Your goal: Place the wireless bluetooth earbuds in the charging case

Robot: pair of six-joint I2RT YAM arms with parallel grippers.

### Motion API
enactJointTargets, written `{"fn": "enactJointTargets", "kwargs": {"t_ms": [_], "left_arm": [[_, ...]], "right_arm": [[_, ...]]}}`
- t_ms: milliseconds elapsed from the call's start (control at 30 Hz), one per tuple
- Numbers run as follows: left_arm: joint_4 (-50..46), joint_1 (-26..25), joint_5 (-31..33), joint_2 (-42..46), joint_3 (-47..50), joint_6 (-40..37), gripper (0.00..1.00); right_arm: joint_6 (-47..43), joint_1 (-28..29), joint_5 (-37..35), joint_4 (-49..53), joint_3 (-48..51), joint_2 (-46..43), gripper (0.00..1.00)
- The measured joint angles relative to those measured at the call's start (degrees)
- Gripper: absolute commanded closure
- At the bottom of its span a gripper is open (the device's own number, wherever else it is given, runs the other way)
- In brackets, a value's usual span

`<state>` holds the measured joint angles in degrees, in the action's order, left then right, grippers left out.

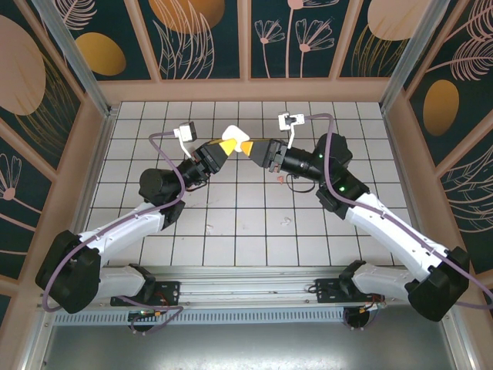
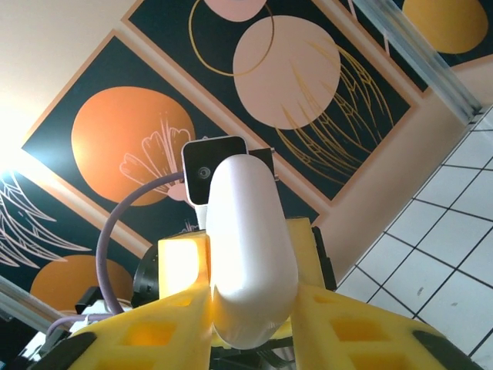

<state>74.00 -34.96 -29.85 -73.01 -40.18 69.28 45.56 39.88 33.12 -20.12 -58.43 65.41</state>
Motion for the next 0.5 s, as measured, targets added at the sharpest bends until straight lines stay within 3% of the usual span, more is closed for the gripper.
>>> {"fn": "enactJointTargets", "kwargs": {"t_ms": [133, 300, 400, 500], "left_arm": [[-0.07, 0.59, 0.02, 0.00, 0.00, -0.20, 0.93], [-3.48, 0.74, -0.24, 1.92, 0.09, -2.95, 0.81], [-7.48, 0.74, -1.11, 3.98, 0.09, -5.73, 0.66], [-12.96, 0.39, -2.75, 5.77, -0.39, -9.46, 0.41]], "right_arm": [[-0.02, -0.07, 0.48, -0.33, -0.39, 0.76, 0.89], [-2.40, -0.13, 1.09, 1.05, -1.01, 0.83, 0.92], [-5.40, -0.13, 1.51, 2.36, -1.09, 0.33, 0.96], [-9.77, -0.13, 1.40, 5.14, -1.44, -0.13, 0.98]]}}
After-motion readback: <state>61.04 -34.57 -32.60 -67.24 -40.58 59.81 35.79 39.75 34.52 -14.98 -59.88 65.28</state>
